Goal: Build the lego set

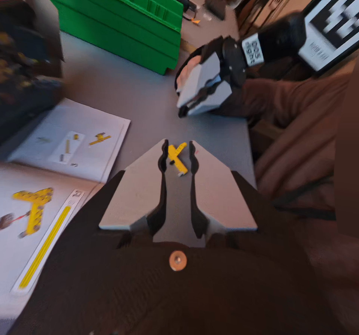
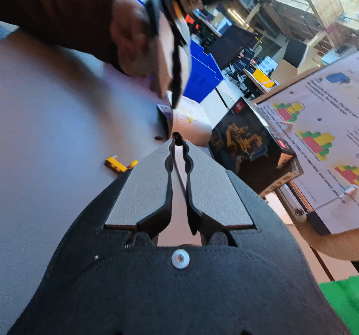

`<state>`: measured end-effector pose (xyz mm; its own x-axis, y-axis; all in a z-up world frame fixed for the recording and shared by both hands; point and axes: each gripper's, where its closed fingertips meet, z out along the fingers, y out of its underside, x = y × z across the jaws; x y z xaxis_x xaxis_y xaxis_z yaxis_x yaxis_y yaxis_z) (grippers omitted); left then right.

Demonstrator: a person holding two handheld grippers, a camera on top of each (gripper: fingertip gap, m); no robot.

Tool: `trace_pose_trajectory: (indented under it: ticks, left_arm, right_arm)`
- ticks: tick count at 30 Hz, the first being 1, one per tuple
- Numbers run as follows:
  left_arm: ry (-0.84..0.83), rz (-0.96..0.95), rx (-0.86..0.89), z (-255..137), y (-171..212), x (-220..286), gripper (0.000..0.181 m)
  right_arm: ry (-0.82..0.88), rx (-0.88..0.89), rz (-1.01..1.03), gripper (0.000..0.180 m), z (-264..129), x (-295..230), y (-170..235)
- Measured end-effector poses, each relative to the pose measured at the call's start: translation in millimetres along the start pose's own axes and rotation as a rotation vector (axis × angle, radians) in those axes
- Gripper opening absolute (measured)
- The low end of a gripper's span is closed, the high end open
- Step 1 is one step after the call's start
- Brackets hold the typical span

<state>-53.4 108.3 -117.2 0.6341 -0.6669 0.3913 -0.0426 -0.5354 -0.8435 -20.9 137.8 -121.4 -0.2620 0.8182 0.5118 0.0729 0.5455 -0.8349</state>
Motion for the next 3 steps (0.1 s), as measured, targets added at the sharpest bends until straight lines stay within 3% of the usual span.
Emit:
trace_pose_trajectory:
  ticks: [1, 3]
  left_arm:
    - [-0.035, 0.064, 0.003, -5, 4, 3, 0.023]
    - [-0.084, 0.157, 0.017, -10, 13, 6, 0.026]
  right_arm:
    - [0.022, -0.015, 0.002, 0.005, 0, 5, 5]
    - [0.071, -0.061, -0.011, 0.004, 0, 15, 18]
